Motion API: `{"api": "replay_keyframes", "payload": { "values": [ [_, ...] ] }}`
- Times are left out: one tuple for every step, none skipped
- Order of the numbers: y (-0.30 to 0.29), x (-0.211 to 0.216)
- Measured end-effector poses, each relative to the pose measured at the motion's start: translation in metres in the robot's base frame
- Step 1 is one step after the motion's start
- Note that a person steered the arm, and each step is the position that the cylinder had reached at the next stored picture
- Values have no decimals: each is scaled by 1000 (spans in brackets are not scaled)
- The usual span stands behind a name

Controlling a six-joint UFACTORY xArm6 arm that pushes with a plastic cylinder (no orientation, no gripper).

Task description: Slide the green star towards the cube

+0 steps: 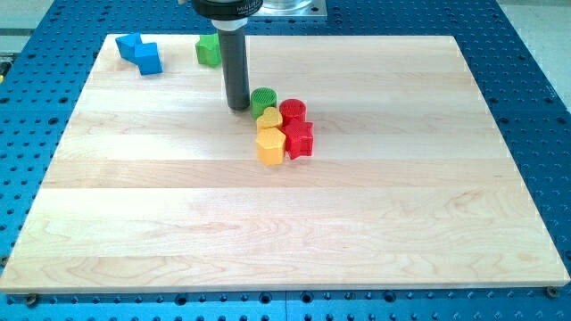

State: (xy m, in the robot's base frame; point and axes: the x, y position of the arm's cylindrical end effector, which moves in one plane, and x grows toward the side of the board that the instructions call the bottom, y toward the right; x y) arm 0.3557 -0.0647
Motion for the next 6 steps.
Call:
{"api": "replay_keyframes", "payload": {
  "values": [
    [-2,-16],
    [-11,-45],
    [55,-103],
    [28,-130],
    [-37,-135],
    [-81,-151]
  ]
}}
